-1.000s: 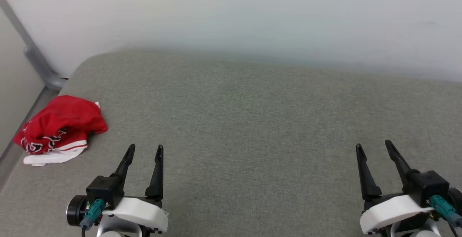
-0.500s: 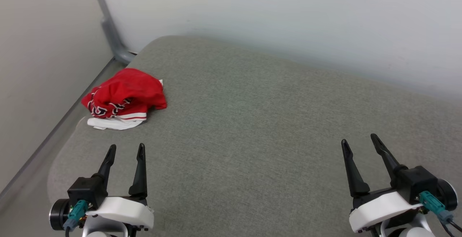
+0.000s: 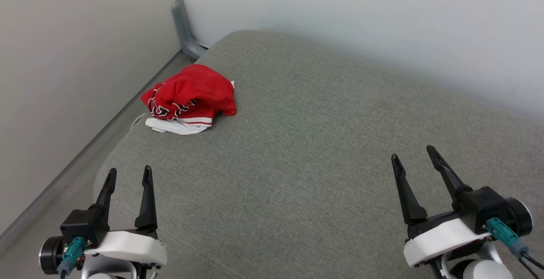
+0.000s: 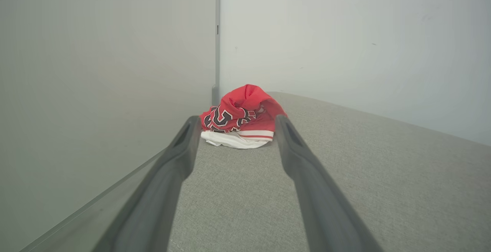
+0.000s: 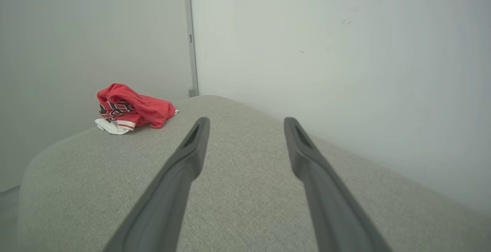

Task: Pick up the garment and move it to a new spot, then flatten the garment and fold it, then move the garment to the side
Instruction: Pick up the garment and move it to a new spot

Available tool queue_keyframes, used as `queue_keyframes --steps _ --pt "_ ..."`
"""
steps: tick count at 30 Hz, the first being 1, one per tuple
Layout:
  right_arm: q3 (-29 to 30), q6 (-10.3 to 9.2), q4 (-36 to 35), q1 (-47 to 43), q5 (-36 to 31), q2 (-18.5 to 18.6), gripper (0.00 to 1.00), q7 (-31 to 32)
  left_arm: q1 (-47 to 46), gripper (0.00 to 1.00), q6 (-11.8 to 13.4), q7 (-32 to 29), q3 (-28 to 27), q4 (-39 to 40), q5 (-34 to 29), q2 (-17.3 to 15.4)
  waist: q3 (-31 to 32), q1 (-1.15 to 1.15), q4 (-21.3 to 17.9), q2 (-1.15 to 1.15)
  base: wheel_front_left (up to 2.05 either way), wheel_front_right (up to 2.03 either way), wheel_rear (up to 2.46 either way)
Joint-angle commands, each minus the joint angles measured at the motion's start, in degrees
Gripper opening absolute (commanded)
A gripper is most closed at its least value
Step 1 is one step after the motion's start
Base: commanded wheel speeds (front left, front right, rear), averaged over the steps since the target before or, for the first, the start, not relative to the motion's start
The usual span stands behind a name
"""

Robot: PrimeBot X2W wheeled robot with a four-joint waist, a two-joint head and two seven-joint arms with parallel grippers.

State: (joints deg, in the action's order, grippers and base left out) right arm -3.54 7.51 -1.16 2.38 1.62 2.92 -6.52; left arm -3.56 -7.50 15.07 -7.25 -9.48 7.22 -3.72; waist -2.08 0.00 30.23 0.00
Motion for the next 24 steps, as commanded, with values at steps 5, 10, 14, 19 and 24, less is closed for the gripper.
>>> queue_keyframes --steps 5,10,14,19,24 --pt "-0.1 -0.04 -0.3 1.1 0.1 0.0 1.00 0.2 0.1 1.00 0.0 0.1 -0.3 0.4 -0.2 0.2 -0.6 0.00 0.1 0.00 0.00 0.00 0.00" --pt "0.7 -0.04 -1.3 1.6 -0.6 0.0 1.00 0.6 -3.4 1.00 0.0 0.1 -0.2 -0.5 1.2 -0.1 -2.6 0.00 -0.6 0.00 0.00 0.00 0.00" --pt "0.7 -0.04 -3.2 3.2 -2.2 0.0 1.00 2.0 -8.5 1.00 0.0 0.1 -0.5 -1.6 3.2 -1.0 -6.5 0.00 -2.6 0.00 0.00 0.00 0.00" --pt "0.7 -0.04 -6.2 5.9 -4.1 0.4 1.00 3.6 -17.4 1.00 0.0 0.1 0.1 -4.0 6.1 -4.2 -12.3 0.00 -5.5 0.00 0.00 0.00 0.00" --pt "0.9 -0.04 -8.7 8.6 -4.9 1.2 1.00 4.4 -26.8 1.00 0.0 -1.1 1.0 -9.3 10.6 -9.7 -17.9 0.00 -8.6 0.00 0.00 0.00 0.00"
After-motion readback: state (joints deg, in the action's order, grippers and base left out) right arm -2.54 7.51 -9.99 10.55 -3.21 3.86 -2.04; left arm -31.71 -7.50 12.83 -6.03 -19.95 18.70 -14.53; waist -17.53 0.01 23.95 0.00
